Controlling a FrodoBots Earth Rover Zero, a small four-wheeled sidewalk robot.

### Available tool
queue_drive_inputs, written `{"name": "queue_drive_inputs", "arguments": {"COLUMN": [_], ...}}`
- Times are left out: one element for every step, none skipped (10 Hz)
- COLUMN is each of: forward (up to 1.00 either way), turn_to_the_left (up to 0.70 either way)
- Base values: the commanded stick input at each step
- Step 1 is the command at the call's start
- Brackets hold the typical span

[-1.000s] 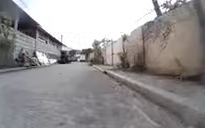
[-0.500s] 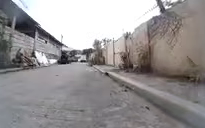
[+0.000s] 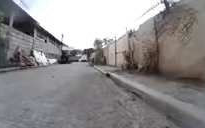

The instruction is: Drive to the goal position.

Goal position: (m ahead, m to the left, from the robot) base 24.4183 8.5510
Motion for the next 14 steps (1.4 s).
{"name": "queue_drive_inputs", "arguments": {"forward": [1.0, 1.0, 1.0, 1.0, 1.0, 1.0, 1.0, 1.0, 1.0, 1.0, 1.0, 1.0, 1.0, 1.0], "turn_to_the_left": [0.39, 0.39, 0.39, 0.39, 0.29, 0.07, 0.0, 0.0, 0.0, 0.0, 0.0, 0.0, 0.0, 0.0]}}
